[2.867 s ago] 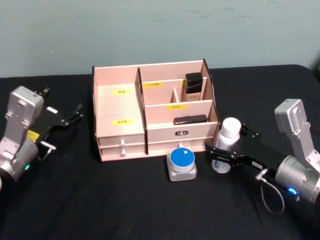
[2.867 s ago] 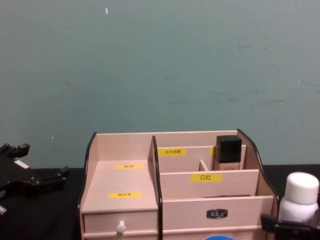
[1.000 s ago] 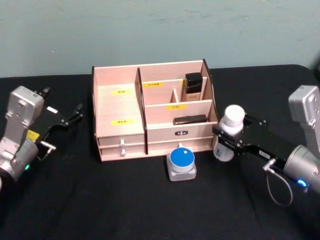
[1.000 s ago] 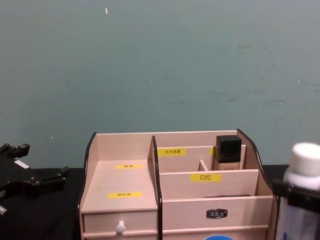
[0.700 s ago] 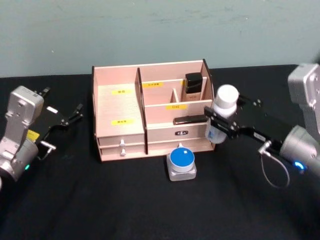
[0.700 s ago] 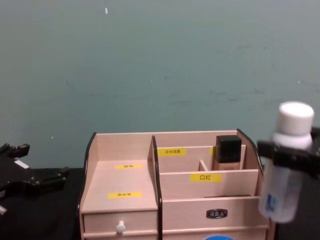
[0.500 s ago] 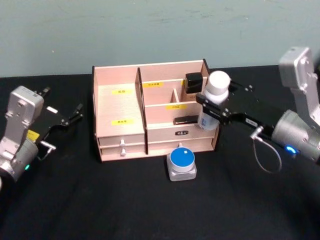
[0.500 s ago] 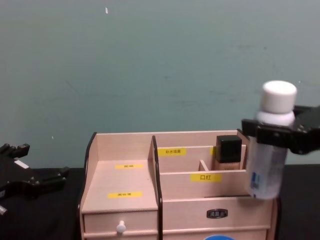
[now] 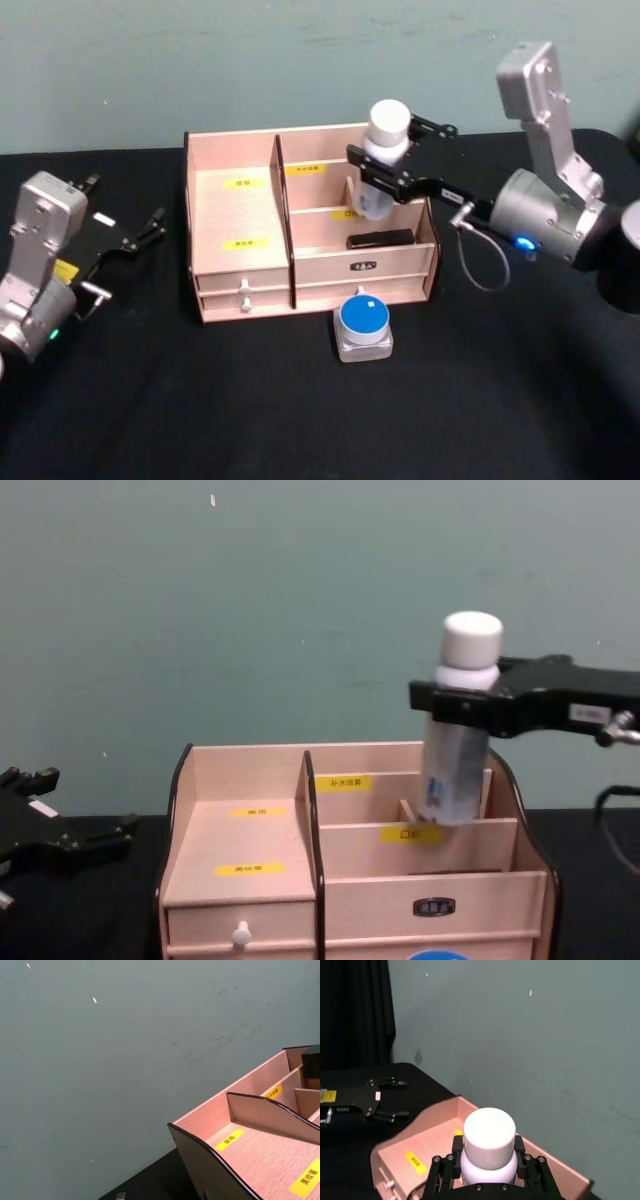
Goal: Pick up the facial cleanser and watermelon frost from the table and place them into the tiered storage box.
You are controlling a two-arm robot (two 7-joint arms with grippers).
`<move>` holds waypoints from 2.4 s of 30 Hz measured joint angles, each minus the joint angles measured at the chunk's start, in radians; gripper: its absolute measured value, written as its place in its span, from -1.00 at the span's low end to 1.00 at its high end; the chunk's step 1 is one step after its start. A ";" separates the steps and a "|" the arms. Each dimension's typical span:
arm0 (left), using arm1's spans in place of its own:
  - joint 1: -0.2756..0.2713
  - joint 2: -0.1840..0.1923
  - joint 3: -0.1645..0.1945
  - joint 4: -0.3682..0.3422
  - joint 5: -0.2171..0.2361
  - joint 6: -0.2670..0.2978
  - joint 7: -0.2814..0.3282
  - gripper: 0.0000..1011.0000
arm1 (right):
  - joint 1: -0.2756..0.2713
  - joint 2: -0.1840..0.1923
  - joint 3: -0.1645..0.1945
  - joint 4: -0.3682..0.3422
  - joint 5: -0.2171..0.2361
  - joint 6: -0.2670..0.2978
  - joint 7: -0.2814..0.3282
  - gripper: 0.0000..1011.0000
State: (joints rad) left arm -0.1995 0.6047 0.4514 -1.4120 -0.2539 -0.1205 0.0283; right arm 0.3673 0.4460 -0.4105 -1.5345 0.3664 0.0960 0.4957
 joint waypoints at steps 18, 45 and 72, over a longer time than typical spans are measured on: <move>0.000 0.000 0.000 0.000 0.000 0.000 0.000 1.00 | 0.167 -0.109 -0.090 0.227 -0.011 -0.041 0.043 0.17; 0.000 0.000 0.000 0.000 0.000 0.000 0.000 1.00 | 0.241 -0.167 -0.107 0.374 -0.026 -0.091 0.060 0.17; 0.000 0.000 0.000 0.000 0.000 0.000 0.000 1.00 | 0.266 -0.204 -0.116 0.505 -0.012 -0.099 0.096 0.17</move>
State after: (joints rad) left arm -0.1995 0.6047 0.4514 -1.4120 -0.2539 -0.1205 0.0283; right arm 0.6335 0.2418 -0.5269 -1.0297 0.3545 -0.0028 0.5913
